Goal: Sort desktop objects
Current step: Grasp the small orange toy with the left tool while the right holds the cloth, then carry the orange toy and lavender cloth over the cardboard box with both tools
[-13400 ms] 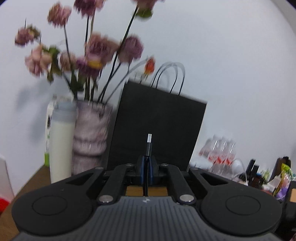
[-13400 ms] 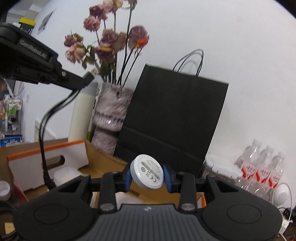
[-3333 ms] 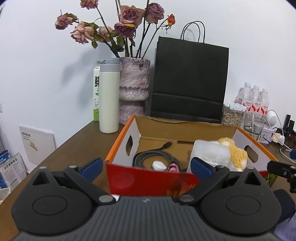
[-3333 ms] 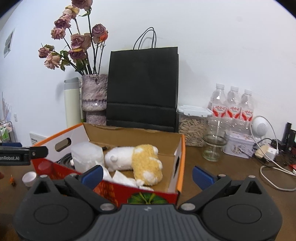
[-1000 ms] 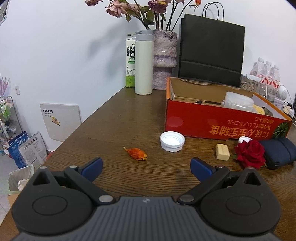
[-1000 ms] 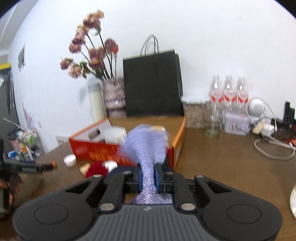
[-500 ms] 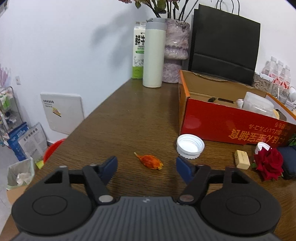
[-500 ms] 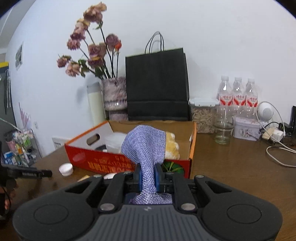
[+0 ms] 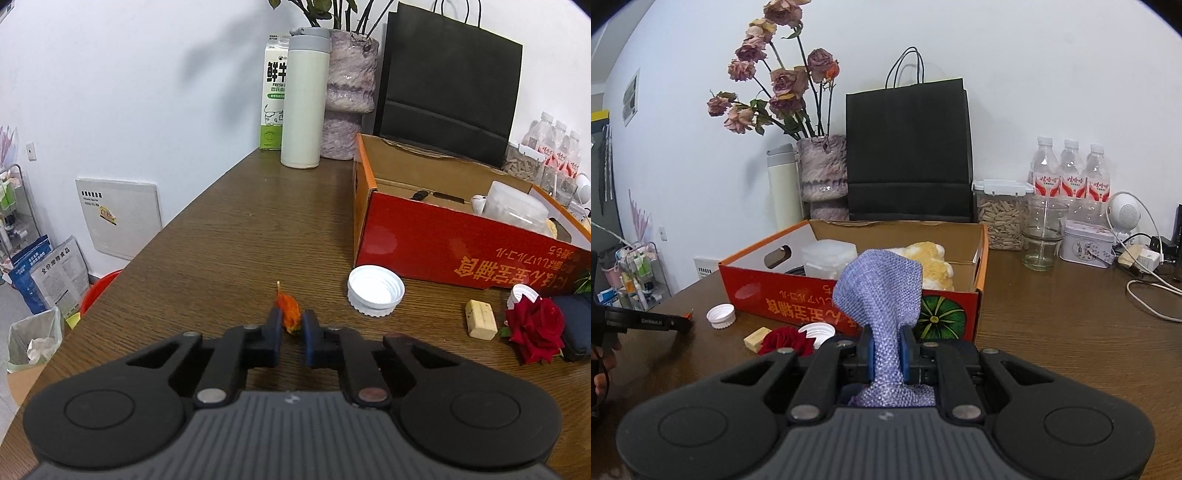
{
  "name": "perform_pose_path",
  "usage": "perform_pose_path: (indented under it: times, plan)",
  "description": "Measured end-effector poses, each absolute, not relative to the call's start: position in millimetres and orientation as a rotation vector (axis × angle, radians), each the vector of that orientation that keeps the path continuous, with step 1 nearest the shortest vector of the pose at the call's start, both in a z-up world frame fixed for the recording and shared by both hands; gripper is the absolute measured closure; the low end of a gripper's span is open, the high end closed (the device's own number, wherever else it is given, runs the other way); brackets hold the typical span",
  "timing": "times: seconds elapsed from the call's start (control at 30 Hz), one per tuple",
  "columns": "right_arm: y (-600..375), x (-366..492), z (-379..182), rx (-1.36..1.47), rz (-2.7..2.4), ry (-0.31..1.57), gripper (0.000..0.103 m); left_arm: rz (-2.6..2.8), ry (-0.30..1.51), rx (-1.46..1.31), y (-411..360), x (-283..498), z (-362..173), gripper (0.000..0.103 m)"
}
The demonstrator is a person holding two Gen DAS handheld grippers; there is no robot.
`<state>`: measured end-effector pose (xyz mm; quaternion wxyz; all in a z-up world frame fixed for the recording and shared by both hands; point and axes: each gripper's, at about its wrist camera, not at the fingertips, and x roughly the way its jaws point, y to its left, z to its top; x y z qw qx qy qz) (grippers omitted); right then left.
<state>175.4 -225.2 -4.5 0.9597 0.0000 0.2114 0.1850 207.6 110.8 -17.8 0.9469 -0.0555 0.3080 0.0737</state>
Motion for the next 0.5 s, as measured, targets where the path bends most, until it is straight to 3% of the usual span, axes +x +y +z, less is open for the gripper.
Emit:
perform_pose_path:
  times: [0.5]
  plan:
    - [-229,164,9,0.039,0.360,0.369,0.091,0.085,0.486,-0.097,84,185,8,0.091]
